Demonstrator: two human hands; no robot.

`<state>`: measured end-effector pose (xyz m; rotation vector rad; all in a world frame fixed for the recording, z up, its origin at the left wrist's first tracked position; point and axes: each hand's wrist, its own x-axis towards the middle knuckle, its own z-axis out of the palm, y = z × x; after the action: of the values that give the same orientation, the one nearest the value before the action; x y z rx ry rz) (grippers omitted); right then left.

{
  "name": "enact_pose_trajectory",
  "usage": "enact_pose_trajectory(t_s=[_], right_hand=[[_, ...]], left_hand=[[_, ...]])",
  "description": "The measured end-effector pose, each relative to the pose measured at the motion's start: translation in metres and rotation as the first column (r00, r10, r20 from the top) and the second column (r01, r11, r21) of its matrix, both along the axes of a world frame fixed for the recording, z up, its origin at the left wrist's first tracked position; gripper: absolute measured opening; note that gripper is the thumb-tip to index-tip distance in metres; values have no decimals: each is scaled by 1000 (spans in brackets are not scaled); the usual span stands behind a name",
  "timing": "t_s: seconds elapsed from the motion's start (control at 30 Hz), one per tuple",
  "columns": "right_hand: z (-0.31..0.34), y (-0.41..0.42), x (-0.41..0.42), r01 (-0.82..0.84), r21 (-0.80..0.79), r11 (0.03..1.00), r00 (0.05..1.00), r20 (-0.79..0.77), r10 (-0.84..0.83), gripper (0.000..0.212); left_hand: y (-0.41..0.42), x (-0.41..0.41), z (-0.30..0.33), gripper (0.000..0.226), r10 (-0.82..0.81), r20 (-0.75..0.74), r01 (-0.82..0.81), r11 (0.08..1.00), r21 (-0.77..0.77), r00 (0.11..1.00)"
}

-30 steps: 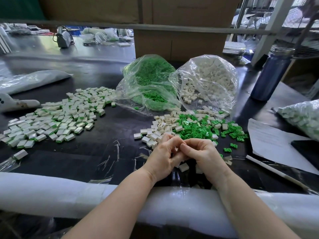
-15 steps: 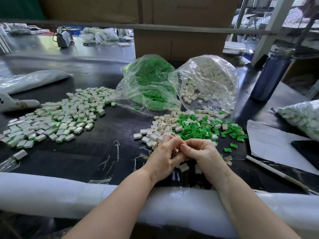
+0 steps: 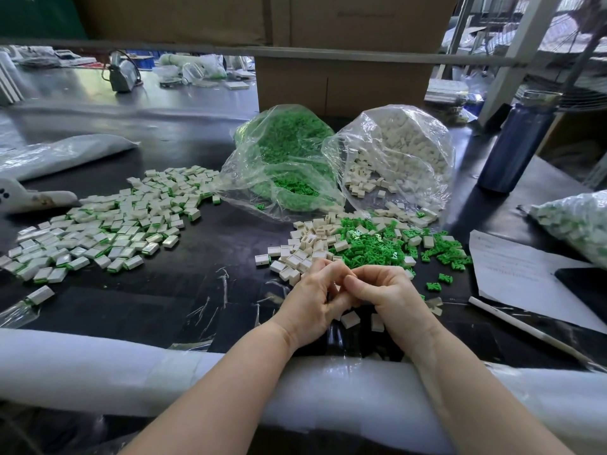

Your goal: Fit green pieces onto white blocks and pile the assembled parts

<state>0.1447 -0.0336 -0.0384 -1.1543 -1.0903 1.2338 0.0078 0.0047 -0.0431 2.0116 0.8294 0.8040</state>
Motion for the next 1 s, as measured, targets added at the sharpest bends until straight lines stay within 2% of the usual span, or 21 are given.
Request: enact_pose_trajectory(t_s=[0.33,0.8,0.9,1.0], right_hand=[[-1,0,0,-10,-26,1000,1000,-8,10,12],[-2,1,0,1,-1,1000,1000,-1,-1,10],[-2,1,-1,-30,-14,999,999,-32,29,24],[-2,2,0,-52,-28,998,997,-61,50,26]], left_hand=[[0,0,0,26,1,7,-1,1000,-13,1000],[2,0,-4,25,-1,21,1,1000,4,1000],[3,0,-4,17,8,41,-7,1000,-4,999],[3,0,-4,19,3,44,-2,1000,-7,999]])
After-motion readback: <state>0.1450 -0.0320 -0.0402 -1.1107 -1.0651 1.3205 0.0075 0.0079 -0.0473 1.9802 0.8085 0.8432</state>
